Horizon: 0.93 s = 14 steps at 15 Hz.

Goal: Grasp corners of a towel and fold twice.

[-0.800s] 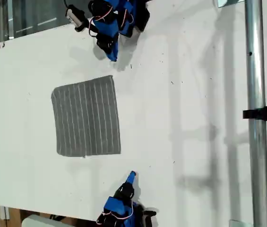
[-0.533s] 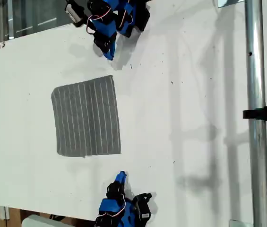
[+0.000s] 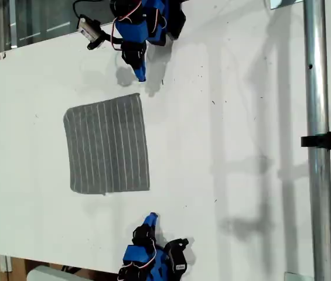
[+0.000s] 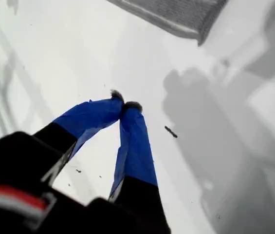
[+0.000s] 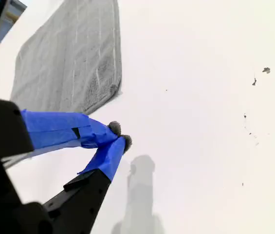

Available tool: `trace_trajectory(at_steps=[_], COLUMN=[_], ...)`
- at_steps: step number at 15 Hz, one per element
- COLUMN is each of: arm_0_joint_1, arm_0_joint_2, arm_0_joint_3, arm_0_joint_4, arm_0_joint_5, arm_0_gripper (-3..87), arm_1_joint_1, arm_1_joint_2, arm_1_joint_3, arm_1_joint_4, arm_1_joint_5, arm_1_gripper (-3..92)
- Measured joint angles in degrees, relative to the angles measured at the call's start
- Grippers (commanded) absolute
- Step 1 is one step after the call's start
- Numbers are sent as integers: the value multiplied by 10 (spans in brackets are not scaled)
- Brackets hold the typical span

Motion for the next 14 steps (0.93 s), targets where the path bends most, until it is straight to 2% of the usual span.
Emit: trace_trajectory(at_steps=[2,4,9,12,13,14], arm_0_joint_1=[-1,-1,-1,-1,-1,-1], arm_0_joint_2=[0,0,0,0,0,0], arm_0_joint_3=[0,0,0,0,0,0], arm_0_joint_4=[2,2,2,2,2,2], arm_0_joint_5=[-2,-1,-1,-1,-1,-1], arm_0_gripper=[-29,-29,-29,-29,-29,-29], arm_1_joint_1=[14,25,127,162,171,176], arm_1_joint_2=[-13,-113,-436,-576,-627,-676], arm_1_joint_3=[-17,-91,-356,-489,-537,-585], arm_1_joint_4=[11,19,69,78,78,87], arm_1_joint_5=[-37,-82,-313,-417,-453,-485], arm_1_gripper=[-3,-3,-3,0,24,174])
